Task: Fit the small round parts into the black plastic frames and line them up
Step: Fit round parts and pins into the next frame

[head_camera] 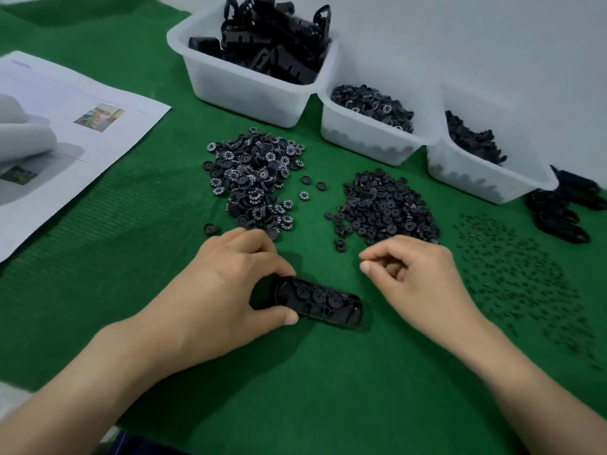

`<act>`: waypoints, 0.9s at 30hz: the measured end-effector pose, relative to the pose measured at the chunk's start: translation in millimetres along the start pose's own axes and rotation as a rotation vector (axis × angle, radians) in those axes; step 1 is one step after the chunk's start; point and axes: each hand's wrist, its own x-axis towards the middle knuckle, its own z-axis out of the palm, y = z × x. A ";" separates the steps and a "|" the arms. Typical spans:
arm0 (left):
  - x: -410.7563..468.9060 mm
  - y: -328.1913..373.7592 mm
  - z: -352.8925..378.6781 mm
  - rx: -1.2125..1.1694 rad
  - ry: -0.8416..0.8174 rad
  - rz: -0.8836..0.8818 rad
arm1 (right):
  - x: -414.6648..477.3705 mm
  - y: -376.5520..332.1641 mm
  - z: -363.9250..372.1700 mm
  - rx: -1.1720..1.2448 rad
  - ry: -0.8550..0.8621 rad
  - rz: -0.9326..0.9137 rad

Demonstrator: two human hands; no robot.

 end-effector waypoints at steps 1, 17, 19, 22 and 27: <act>4.0 5.1 3.6 -0.012 -0.007 0.007 | 4.9 0.8 1.0 -0.014 -0.001 0.004; 15.1 14.5 27.1 -0.124 -0.001 0.048 | 12.7 3.1 -2.2 0.054 -0.200 -0.034; 15.4 14.8 27.2 -0.127 0.007 0.047 | 11.9 4.4 -2.1 0.076 -0.185 -0.014; 15.7 14.9 27.1 -0.120 0.011 0.048 | 11.9 2.9 -0.3 0.107 -0.166 -0.011; 15.0 15.5 26.9 -0.115 0.016 0.042 | 9.9 1.5 -1.2 0.062 -0.139 -0.031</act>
